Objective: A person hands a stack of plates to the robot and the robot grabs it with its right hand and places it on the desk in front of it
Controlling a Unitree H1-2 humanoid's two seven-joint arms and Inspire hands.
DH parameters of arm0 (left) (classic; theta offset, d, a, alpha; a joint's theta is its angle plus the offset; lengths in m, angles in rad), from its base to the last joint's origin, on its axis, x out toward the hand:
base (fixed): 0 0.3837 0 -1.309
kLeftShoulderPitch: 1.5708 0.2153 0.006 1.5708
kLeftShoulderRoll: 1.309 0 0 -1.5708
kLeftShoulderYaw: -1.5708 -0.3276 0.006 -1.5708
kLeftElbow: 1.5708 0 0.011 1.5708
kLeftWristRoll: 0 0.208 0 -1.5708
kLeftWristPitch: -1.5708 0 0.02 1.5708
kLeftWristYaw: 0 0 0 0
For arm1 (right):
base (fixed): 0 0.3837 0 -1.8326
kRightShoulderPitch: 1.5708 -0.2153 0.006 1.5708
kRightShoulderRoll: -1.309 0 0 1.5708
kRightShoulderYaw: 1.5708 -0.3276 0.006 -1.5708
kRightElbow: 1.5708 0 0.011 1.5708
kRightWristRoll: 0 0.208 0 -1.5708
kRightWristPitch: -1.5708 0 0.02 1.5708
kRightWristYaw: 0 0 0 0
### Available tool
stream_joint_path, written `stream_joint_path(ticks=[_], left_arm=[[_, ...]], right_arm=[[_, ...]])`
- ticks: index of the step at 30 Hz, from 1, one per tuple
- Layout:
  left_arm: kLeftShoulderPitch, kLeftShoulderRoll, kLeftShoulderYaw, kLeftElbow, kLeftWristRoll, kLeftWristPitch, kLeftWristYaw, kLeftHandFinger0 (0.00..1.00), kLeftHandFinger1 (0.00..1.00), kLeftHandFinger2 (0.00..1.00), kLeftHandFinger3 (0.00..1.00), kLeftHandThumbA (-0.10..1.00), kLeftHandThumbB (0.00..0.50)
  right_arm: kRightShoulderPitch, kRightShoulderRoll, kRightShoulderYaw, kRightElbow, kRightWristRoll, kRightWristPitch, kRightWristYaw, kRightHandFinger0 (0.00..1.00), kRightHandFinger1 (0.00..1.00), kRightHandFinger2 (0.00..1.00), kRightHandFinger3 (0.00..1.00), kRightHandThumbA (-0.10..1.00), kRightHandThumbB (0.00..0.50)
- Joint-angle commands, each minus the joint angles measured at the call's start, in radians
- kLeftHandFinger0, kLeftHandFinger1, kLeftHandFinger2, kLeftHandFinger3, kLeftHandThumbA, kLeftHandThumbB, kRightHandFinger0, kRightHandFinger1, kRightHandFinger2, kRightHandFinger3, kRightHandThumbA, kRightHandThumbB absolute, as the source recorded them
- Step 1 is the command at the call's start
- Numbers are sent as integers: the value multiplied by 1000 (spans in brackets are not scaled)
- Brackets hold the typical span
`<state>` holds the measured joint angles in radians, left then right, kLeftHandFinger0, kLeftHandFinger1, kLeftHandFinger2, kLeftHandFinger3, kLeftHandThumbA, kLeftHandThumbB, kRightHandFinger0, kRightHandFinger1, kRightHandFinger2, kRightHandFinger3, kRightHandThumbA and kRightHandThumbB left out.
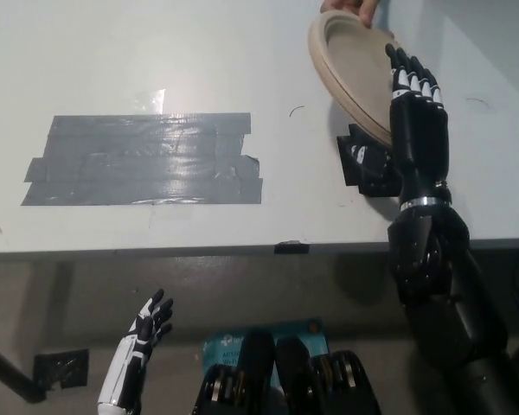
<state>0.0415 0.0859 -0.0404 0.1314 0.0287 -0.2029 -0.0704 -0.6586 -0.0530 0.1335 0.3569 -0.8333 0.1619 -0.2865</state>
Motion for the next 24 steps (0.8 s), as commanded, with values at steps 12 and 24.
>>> stream_joint_path(ticks=[12, 24], left_arm=[[-27, 8, 2, -31, -3, -7, -7, 1000, 1000, 1000, 1000, 1000, 272], [-24, 9, 4, -24, 2, -15, -2, 1000, 1000, 1000, 1000, 1000, 247]], right_arm=[[-132, -99, 69, 81, -11, -112, -169, 0, 0, 0, 115, 901, 39], [-108, -117, 62, -56, 15, -200, -237, 0, 0, 21, 17, 965, 0]])
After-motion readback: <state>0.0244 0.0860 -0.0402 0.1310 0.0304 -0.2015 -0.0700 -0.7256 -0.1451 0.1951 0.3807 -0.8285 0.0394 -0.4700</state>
